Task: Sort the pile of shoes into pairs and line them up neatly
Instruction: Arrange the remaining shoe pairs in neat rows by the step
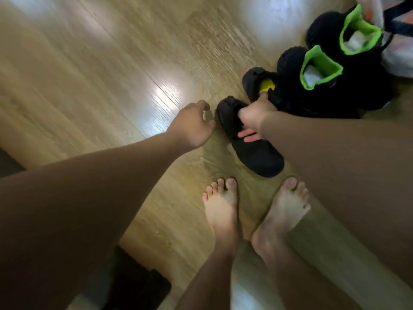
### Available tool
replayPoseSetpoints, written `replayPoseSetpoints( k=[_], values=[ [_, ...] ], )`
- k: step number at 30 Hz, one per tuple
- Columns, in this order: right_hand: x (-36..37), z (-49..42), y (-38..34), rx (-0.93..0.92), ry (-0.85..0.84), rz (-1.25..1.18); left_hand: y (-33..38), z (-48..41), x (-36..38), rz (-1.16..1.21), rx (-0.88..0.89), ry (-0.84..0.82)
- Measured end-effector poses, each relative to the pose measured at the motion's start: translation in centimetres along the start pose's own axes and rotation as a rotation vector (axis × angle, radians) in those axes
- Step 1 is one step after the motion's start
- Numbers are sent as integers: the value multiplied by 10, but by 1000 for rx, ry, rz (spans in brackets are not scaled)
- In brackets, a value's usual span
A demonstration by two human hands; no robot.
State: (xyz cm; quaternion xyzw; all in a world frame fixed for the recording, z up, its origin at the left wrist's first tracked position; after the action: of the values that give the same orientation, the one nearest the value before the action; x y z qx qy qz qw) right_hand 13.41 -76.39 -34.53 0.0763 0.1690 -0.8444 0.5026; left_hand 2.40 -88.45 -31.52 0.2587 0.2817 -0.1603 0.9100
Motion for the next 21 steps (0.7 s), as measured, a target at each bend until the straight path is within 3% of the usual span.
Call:
replayPoseSetpoints(
  k=[7, 13, 18, 21],
  values=[
    [-22, 38, 28, -218, 206, -22, 9, -6, -23, -84, 40, 128],
    [-59, 81, 104, -251, 165, -27, 115, -9, -31, -262, 334, 101],
    [-102, 115, 139, -220, 227, -89, 211, -27, -11, -509, 670, 29],
    [-120, 99, 167, -183, 287, -149, 254, -61, 6, -709, 767, 6]
  ],
)
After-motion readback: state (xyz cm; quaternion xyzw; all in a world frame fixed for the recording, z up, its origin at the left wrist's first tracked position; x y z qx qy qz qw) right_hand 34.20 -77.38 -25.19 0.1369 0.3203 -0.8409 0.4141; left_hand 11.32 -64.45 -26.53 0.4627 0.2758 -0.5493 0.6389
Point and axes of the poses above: each hand's wrist, its own z-axis away from the middle knuckle, its own x-axis out of the palm, y = z × x, the point moved 3 cm from there along -z, towards the middle knuckle, and after that the axes turned 3 degrees about -x, right-handed, at the moved point
